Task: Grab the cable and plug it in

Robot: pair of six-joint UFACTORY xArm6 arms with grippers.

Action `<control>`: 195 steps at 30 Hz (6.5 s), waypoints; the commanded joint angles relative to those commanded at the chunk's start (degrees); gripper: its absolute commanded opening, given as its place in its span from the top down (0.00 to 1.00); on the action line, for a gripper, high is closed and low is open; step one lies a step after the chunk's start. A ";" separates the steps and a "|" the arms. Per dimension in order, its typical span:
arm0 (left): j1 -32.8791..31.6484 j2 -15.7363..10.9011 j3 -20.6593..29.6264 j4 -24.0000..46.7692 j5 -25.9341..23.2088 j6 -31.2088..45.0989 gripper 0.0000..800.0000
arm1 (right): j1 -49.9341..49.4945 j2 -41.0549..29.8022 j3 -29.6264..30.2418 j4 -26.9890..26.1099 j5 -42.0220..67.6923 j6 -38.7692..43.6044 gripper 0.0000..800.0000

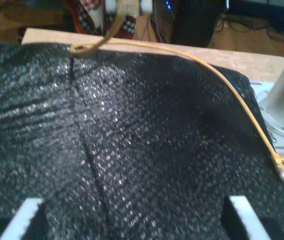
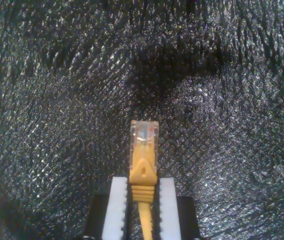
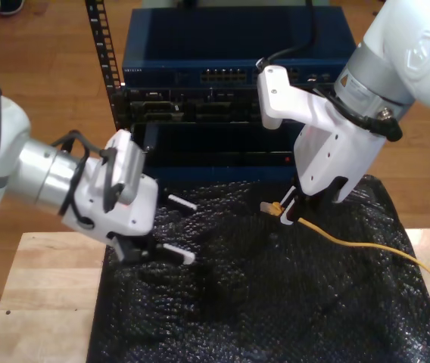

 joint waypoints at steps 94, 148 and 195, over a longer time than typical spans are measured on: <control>-6.51 5.71 -5.71 -7.82 5.27 -0.44 0.37 | -0.70 2.81 -0.26 5.80 -0.09 1.05 0.99; -6.33 5.80 -5.10 -8.18 4.40 -0.44 1.00 | -0.53 1.49 0.09 6.86 -0.09 1.05 0.44; 5.98 15.82 -8.44 -11.78 20.92 -10.55 0.99 | -2.29 -6.33 -0.09 6.42 -7.74 -2.64 0.00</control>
